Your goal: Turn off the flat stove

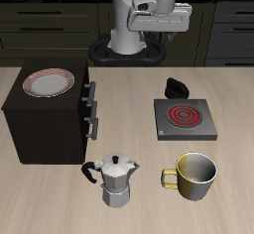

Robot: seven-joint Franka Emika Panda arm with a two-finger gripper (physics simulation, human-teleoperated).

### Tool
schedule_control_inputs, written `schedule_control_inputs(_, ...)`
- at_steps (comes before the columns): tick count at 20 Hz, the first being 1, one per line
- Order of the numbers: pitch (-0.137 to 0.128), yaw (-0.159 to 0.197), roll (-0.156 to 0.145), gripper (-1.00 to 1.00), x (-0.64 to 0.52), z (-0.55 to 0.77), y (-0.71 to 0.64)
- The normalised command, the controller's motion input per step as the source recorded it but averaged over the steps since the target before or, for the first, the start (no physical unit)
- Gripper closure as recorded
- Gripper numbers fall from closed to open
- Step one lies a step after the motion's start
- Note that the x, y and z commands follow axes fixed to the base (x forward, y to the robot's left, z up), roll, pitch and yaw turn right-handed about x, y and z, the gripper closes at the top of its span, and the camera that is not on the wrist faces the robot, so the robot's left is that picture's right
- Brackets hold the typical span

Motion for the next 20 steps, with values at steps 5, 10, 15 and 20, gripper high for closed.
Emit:
schedule_control_inputs(5,-0.017,0.044,0.021,-1.0,-0.17,-0.07,0.45)
schedule_control_inputs(10,-0.003,0.033,0.006,-1.0,-0.03,-0.05,0.27)
schedule_control_inputs(15,-0.028,0.082,-0.036,-1.0,-0.11,-0.07,0.43)
schedule_control_inputs(20,-0.009,0.1,0.018,-1.0,-0.01,-0.16,0.35)
